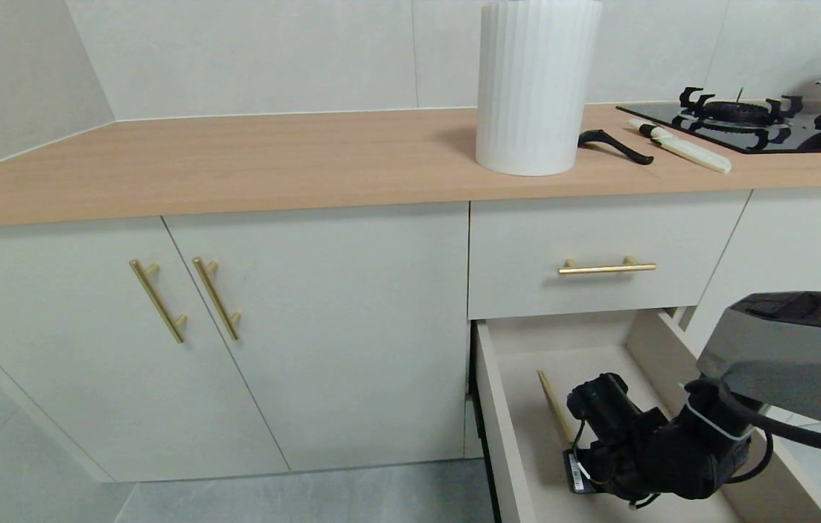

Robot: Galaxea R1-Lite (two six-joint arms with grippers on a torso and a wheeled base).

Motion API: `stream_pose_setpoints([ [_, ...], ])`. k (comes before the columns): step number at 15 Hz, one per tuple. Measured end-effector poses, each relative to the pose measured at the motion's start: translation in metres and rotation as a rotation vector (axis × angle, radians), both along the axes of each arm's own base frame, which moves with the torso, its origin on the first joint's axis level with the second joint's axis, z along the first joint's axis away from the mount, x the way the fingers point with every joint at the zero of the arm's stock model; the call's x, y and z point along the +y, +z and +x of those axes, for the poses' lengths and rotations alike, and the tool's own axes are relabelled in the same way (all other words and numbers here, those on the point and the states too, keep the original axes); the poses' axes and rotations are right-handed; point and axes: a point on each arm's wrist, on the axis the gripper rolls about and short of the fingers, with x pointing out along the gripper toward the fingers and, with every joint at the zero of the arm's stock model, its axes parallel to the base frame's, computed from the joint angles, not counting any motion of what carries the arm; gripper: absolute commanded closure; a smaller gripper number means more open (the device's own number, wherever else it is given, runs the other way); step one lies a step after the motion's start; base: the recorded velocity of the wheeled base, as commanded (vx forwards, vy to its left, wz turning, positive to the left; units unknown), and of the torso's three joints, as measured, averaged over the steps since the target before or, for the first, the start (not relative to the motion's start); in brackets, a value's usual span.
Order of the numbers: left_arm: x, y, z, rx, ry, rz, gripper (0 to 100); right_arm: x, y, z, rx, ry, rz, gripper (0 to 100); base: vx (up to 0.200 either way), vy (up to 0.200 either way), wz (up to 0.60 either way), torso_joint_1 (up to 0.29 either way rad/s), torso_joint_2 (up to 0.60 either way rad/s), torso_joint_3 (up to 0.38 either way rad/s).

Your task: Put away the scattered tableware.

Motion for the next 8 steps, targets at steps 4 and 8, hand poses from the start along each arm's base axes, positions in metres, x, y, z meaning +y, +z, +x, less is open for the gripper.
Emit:
stream_pose_setpoints([
  [4, 0.0, 0.0, 0.0, 0.0, 0.0, 0.0, 0, 0.0005, -0.0067, 0.0013, -0.004, -0.003, -0.005, 0, 0.0, 0.0, 0.0, 0.0, 0.0, 0.0],
  [8, 0.0, 0.0, 0.0, 0.0, 0.0, 0.0, 0, 0.0006, -0.0077, 0.0015, -0.004, -0.003, -0.005, 0, 0.0, 0.0, 0.0, 0.0, 0.0, 0.0],
])
